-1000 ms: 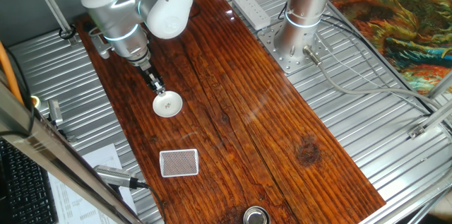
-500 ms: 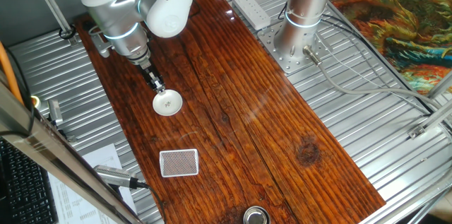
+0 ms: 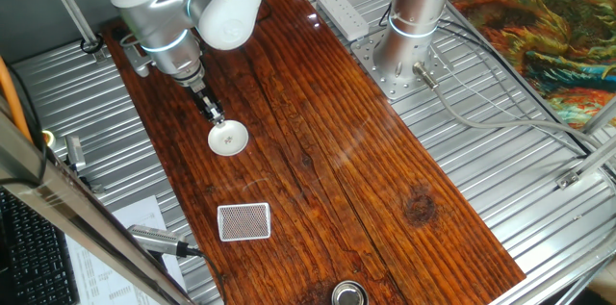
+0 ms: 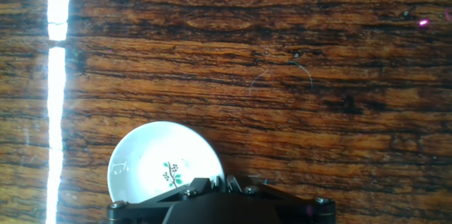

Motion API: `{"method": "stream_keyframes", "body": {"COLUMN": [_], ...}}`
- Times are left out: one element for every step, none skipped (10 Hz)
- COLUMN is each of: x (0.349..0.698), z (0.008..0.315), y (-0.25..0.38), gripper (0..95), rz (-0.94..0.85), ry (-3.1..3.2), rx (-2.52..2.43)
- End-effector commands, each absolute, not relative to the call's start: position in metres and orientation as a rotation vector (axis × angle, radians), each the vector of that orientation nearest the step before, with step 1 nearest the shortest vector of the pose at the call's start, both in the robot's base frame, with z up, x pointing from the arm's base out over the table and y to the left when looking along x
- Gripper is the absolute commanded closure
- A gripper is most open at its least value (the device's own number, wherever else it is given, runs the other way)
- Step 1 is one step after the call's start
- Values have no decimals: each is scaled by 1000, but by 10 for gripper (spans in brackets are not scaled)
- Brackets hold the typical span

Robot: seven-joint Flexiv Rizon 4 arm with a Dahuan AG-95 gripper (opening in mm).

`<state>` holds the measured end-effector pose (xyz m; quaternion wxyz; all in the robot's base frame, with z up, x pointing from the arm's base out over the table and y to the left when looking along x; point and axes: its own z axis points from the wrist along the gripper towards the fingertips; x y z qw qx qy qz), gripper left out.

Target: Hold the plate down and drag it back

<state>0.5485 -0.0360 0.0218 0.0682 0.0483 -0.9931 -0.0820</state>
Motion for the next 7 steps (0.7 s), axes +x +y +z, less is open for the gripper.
{"method": "stream_keyframes", "body": {"x": [548, 548, 548, 548, 548, 548, 548], "z": [22, 22, 22, 22, 22, 22, 22], "y": [-37, -37, -38, -39, -39, -40, -40], "gripper": [950, 950, 950, 950, 950, 950, 950], "rz": [-249, -251, -249, -249, -249, -249, -249], "ry": [-2990, -2990, -2989, -2989, -2988, -2987, -2987], "rx": [146, 148, 149, 152, 152, 154, 154]}}
